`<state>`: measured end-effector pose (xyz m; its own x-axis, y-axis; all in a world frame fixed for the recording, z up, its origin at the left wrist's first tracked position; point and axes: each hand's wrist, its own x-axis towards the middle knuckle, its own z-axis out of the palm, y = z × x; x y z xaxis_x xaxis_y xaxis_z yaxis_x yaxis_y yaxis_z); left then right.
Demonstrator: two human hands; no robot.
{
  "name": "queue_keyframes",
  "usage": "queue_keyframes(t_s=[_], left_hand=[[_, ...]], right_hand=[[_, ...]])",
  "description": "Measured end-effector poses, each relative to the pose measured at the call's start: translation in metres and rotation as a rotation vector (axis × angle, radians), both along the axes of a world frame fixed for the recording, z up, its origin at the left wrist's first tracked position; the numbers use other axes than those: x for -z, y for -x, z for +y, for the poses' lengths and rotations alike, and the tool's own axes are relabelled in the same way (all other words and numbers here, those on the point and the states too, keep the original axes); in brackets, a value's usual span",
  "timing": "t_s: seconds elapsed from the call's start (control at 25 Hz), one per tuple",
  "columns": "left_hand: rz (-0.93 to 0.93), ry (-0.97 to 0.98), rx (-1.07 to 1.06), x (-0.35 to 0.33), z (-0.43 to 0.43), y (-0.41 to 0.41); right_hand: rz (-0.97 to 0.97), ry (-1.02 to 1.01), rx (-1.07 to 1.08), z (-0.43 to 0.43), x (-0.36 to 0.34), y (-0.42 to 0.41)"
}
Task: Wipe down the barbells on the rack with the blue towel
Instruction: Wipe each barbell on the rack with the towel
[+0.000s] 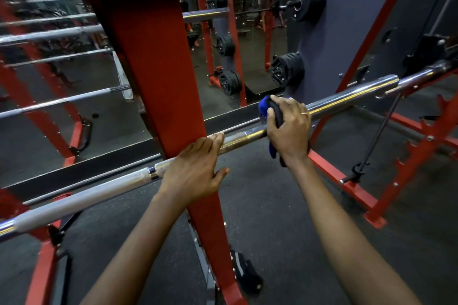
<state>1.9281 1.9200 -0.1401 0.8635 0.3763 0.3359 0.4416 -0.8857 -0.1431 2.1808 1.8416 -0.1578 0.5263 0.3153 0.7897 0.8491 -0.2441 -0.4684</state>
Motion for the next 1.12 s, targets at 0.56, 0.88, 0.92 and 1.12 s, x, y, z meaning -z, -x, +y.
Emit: queue_keyframes(t_s=[0.56, 0.88, 0.92, 1.12], left_hand=[[-0.037, 0.05, 0.003, -0.014, 0.005, -0.048], [-0.073, 0.021, -0.001, -0.012, 0.003, -0.047], [-0.077, 0.02, 0.004, -0.012, 0.003, -0.047], [-0.087, 0.009, 0.026, -0.009, 0.005, -0.046]], right_hand=[[0.204, -0.041, -0.098, -0.021, 0.012, 0.023], [0.439, 0.033, -0.159, -0.05, -0.006, 0.026], [0.387, 0.043, -0.141, -0.051, -0.015, 0.023], [0.025, 0.12, 0.133, -0.043, -0.054, 0.004]])
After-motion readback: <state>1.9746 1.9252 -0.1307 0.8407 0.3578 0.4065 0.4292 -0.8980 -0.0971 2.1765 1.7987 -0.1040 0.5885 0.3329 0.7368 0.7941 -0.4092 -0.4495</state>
